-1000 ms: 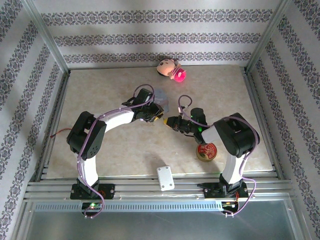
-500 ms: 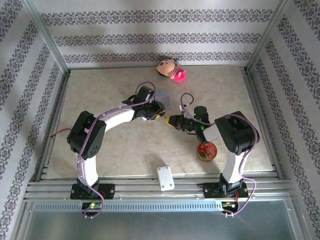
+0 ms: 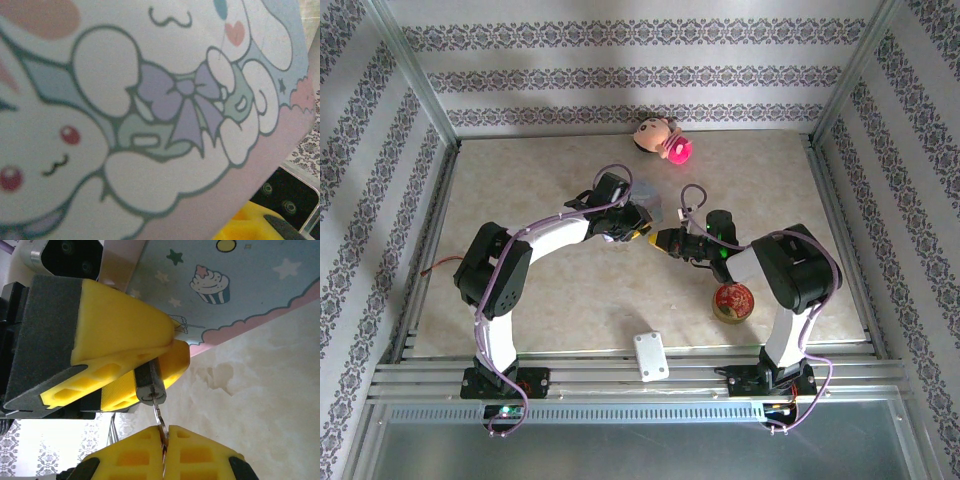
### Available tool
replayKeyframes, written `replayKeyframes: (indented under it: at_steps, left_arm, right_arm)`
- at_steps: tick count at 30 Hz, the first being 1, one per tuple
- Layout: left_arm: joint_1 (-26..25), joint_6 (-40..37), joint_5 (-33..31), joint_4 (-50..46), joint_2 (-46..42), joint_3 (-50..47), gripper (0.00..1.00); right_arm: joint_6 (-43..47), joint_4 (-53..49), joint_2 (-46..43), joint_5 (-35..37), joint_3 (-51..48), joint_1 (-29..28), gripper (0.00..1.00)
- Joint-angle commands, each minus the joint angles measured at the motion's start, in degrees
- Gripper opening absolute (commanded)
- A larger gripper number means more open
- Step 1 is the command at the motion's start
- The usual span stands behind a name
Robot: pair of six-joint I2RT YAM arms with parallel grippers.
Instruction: Unlock the padlock with the key
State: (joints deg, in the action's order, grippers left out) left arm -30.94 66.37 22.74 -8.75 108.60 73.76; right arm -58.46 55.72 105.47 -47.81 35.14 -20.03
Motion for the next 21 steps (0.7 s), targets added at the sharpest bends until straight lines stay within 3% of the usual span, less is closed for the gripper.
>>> replayKeyframes:
  at_steps: [1,7,11,18,21]
  left_arm:
    - [-2.37,-2.6,6.66,-7.27,-0.79,-0.23,0.0]
    - [-2.46,-2.99,6.36,-7.66,-0.66,-1.16,0.0]
    - [-2.79,-3.11,6.6,-6.95,-0.18,-1.04,0.0]
    - [-3.69,-3.09,7.22,-6.54,0.83,0.16,0.0]
    - [-3.66,-3.09,7.2,-6.8,0.71,-0.08,0.0]
  right_arm:
    - [1.73,4.2,-4.31,8.03,3.98,0.87,0.0]
    - [2.88,-5.11,-7.03,10.63,6.26,1.01,0.0]
    - [2.24,-5.48,-6.52,9.93,8.29,0.21,0.0]
    - [12.8,-11.33,-8.92,16.96,9.49,-5.67,0.0]
    - [13.32,-9.86,-9.26,17.27,9.17,-5.29,0.0]
